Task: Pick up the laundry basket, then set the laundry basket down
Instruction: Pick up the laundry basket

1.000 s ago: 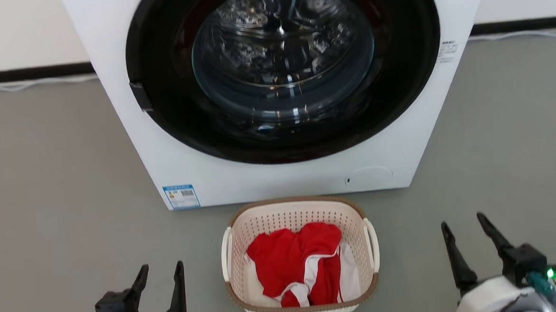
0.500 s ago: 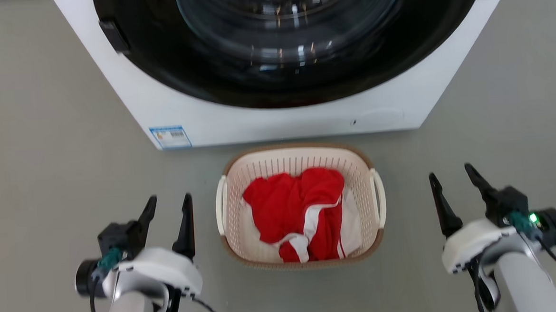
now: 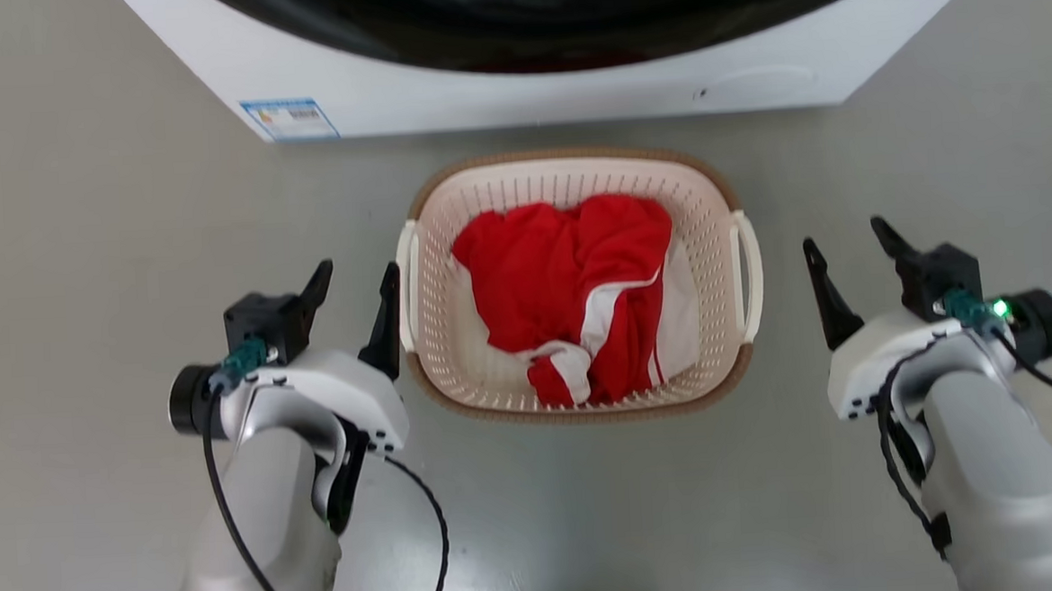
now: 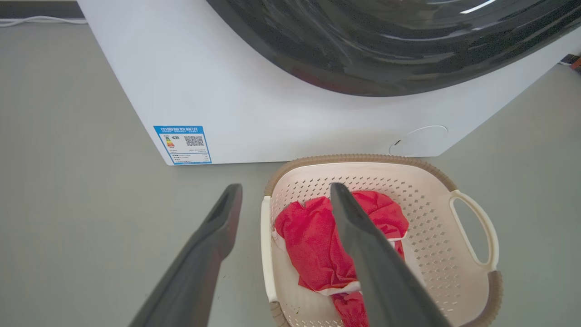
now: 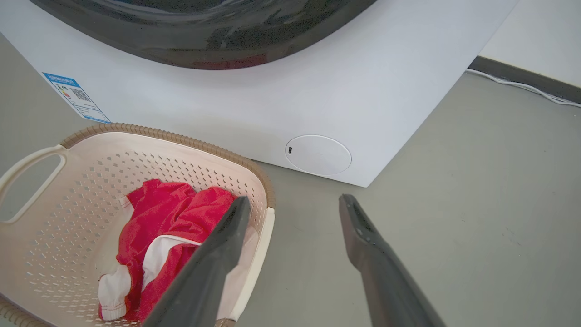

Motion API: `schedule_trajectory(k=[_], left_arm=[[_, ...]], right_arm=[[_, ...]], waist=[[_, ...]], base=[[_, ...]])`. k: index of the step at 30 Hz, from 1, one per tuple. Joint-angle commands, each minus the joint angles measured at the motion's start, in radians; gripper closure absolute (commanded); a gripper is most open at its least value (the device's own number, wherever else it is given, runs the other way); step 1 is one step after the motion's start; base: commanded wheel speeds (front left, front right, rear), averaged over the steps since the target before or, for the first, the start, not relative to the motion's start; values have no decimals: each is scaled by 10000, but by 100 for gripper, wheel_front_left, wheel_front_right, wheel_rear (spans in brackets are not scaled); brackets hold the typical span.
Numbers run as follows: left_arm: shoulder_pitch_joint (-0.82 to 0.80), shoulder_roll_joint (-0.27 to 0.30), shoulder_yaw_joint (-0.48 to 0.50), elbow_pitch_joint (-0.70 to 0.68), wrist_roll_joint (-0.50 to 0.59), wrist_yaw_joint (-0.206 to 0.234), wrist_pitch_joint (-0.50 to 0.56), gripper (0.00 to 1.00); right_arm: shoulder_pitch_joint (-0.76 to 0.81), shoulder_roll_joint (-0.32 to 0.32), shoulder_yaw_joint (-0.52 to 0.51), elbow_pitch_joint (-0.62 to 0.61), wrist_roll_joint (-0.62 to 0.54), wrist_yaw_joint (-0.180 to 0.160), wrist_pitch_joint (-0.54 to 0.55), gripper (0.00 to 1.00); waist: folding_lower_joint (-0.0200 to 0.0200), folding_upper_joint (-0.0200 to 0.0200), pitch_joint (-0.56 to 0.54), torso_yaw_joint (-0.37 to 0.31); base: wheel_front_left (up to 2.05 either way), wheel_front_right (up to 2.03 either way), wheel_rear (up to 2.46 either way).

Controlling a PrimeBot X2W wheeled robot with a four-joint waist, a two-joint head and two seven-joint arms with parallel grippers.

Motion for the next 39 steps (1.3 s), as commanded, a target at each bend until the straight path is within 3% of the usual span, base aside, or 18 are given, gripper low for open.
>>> schedule_trajectory(k=[1,16,39], left_arm=[[-429,173,167,30,-139,-27,-57,0],[-2196,173,-100,1070,-201,88,-57,0],[-3129,173,-34,1523,-85,161,-57,0]], right_arm=[[-253,36,202,-4,-155,60,-134,0],[-1236,292,-46,247,-545,60,-135,0],[-1764,542,-44,-219,-438,60,-135,0]], waist=[[0,0,614,-10],[0,0,2361,-183],[0,0,3951,-54]], base=[[0,0,0],[0,0,0],[0,0,0]])
